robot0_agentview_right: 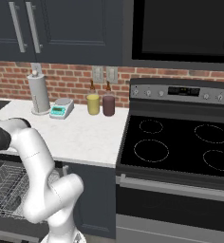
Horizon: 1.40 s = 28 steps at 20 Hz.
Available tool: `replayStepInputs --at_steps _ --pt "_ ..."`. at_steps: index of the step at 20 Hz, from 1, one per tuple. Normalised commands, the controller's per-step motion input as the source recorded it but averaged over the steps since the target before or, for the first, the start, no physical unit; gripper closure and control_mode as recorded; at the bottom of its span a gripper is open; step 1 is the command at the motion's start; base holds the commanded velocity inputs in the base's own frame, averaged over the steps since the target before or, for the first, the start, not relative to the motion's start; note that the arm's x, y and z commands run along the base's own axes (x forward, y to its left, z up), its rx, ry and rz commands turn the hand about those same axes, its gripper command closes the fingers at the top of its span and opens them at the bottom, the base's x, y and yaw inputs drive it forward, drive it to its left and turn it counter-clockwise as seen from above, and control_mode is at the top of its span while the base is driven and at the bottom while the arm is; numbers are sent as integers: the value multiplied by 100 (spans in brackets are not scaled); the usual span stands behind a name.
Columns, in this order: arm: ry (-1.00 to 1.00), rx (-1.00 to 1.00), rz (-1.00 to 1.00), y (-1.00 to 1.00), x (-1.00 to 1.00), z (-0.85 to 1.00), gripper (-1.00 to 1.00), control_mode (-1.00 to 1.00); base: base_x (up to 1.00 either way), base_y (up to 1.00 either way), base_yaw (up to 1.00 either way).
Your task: Pick up the cup and bowl from the counter, place them in the dishwasher, and close the dishwasher door.
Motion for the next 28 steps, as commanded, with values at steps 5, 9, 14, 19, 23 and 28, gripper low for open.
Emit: replayStepInputs --at_steps 5,9,14,19,23,28 --pt "3 0 0 -36 0 -59 100 -100 0 0 0" --pt "-2 0 2 -2 0 -24 100 -100 0 0 0" --pt "-3 0 3 -21 3 -16 100 -100 0 0 0" --pt "-3 0 2 -9 7 0 100 -100 0 0 0" --pt "-7 0 4 -5 6 0 100 -100 0 0 0" --pt "-17 -1 3 -3 8 -5 100 -100 0 0 0"
